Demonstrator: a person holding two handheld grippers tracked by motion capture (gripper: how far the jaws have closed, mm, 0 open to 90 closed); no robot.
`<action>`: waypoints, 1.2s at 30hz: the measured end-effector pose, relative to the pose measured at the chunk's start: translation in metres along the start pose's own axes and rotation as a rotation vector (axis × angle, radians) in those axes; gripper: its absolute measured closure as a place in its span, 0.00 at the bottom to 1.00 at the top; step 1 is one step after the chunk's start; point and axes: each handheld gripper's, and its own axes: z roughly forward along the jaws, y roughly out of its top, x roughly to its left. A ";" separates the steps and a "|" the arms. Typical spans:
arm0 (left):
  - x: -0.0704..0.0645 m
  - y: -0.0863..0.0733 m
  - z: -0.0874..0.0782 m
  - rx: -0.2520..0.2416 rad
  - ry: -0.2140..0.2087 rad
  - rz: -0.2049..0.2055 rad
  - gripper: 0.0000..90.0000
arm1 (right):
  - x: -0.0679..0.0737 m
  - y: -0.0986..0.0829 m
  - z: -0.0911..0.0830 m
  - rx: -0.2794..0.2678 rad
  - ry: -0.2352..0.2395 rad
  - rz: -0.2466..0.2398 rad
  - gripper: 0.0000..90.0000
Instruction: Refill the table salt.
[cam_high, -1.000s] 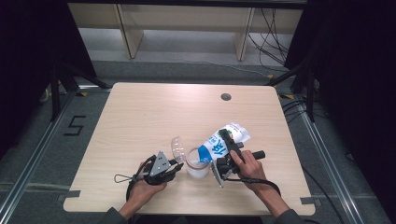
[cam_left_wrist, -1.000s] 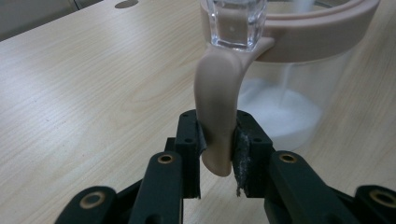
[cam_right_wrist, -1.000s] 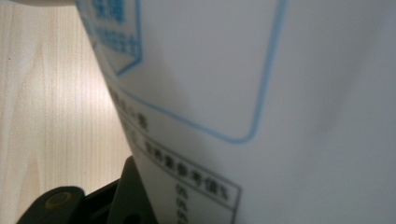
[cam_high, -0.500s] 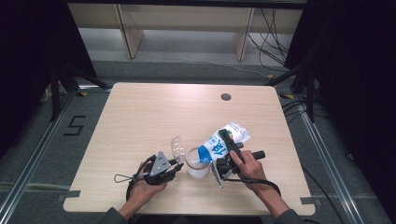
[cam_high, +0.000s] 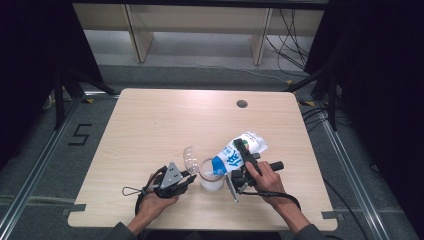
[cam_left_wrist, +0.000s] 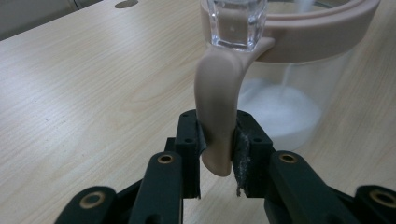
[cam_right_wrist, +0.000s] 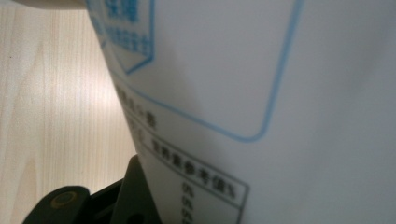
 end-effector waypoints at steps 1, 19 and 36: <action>0.000 0.000 0.000 -0.002 -0.004 0.000 0.81 | 0.000 0.000 0.000 0.000 0.000 0.001 0.69; 0.000 0.000 0.000 -0.001 -0.002 0.000 0.81 | 0.000 0.000 0.000 -0.002 0.002 -0.012 0.70; 0.000 0.000 0.000 -0.002 -0.004 0.000 0.81 | -0.005 0.002 -0.001 0.006 -0.002 -0.088 0.71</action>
